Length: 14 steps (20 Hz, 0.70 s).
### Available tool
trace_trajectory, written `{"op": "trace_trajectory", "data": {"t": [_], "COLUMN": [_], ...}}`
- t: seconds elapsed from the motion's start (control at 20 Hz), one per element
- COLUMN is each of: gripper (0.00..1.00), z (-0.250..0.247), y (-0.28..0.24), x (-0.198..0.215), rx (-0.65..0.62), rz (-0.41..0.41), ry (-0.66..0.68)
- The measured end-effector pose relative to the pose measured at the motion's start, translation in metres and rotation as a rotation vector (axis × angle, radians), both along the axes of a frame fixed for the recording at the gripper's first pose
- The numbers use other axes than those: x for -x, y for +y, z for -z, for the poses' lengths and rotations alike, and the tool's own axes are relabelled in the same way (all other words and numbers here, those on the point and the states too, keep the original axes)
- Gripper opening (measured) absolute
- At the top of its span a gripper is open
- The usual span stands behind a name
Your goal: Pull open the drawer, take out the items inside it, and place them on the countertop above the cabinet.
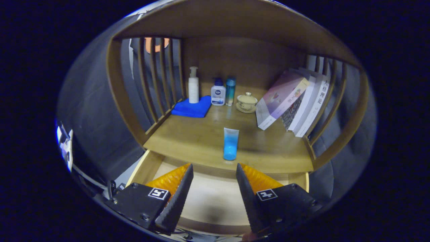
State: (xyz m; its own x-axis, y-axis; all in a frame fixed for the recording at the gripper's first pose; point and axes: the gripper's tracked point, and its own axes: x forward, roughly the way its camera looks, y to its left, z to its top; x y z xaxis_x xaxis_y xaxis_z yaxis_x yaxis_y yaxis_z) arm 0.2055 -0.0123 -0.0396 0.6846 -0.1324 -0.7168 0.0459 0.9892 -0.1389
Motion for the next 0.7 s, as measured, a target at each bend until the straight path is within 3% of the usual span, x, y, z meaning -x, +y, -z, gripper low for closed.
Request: {"op": "trace_trajectory", "data": {"t": [0.15, 0.3, 0.7], "gripper": [0.81, 0.98, 0.98], "z": [-0.004, -0.001, -0.015], "y": [-0.008, -0.014, -0.001], "x": [0.026, 0.053, 0.117], "rx": [0.019, 0.016, 0.041], "rz": [0.027, 0.056, 0.02], "ry": [-0.078, -0.119, -0.329]}}
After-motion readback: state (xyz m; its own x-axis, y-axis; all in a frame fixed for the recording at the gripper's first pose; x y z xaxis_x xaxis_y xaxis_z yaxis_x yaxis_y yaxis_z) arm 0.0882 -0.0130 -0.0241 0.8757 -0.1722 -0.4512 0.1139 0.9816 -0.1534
